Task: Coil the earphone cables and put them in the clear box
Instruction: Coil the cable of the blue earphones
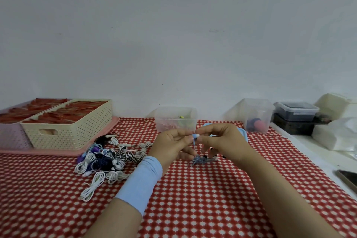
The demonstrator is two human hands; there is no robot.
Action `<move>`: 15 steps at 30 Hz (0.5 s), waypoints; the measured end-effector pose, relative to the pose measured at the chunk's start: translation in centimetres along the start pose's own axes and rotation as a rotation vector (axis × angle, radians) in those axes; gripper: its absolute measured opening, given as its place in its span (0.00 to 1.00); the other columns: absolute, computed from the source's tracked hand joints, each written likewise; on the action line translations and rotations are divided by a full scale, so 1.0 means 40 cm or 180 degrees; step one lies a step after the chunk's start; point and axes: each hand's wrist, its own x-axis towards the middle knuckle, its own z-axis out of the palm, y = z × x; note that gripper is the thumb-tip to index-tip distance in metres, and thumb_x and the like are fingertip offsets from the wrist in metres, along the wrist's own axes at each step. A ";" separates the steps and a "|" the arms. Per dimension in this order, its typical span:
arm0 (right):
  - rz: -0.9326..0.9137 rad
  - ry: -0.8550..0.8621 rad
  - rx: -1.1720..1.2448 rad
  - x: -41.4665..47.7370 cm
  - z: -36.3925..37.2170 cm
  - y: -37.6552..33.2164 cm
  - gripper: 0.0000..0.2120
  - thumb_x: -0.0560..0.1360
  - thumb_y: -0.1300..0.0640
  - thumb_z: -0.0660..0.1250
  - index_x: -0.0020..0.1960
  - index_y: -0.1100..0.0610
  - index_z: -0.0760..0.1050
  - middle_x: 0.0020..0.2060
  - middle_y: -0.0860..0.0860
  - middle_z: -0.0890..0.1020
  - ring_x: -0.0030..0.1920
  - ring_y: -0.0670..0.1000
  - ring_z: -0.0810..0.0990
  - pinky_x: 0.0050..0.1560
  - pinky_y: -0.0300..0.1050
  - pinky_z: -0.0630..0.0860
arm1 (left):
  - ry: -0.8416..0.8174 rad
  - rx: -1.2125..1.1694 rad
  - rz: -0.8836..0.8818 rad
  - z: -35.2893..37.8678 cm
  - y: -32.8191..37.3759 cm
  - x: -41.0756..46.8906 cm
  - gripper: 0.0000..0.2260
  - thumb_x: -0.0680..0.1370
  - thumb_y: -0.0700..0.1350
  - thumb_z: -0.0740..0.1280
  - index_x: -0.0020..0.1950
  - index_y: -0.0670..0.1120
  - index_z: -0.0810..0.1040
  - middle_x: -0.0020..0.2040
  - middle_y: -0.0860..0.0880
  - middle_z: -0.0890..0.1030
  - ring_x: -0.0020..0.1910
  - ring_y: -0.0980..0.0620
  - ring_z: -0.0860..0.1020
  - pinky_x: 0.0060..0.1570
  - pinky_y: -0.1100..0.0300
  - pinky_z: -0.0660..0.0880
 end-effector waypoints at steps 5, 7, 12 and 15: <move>0.0039 0.0159 -0.0072 0.009 0.006 0.016 0.07 0.73 0.62 0.75 0.51 0.56 0.84 0.39 0.54 0.87 0.35 0.54 0.84 0.32 0.44 0.80 | -0.0021 0.0247 0.0061 0.001 -0.007 0.001 0.06 0.78 0.35 0.68 0.51 0.44 0.82 0.41 0.46 0.86 0.34 0.47 0.83 0.35 0.56 0.82; 0.0072 0.0172 -0.0094 0.011 0.007 0.019 0.09 0.73 0.62 0.76 0.53 0.56 0.84 0.40 0.53 0.87 0.36 0.53 0.85 0.32 0.43 0.80 | -0.0001 0.0319 0.0111 0.000 -0.008 0.001 0.06 0.77 0.35 0.69 0.52 0.43 0.82 0.41 0.45 0.86 0.34 0.47 0.83 0.35 0.56 0.82; 0.0139 0.0207 0.0006 0.012 0.010 0.018 0.05 0.73 0.62 0.75 0.49 0.56 0.86 0.40 0.53 0.87 0.36 0.50 0.85 0.32 0.41 0.79 | 0.0146 0.0612 0.0344 -0.002 -0.012 0.006 0.05 0.76 0.35 0.71 0.50 0.44 0.83 0.41 0.44 0.85 0.33 0.47 0.83 0.33 0.57 0.81; 0.0174 0.0238 0.0054 0.012 0.017 0.019 0.05 0.74 0.62 0.75 0.49 0.56 0.86 0.40 0.55 0.87 0.36 0.52 0.84 0.32 0.43 0.79 | 0.0238 0.0880 0.0459 0.001 -0.019 0.011 0.05 0.76 0.36 0.70 0.48 0.45 0.82 0.40 0.44 0.83 0.31 0.46 0.81 0.31 0.56 0.79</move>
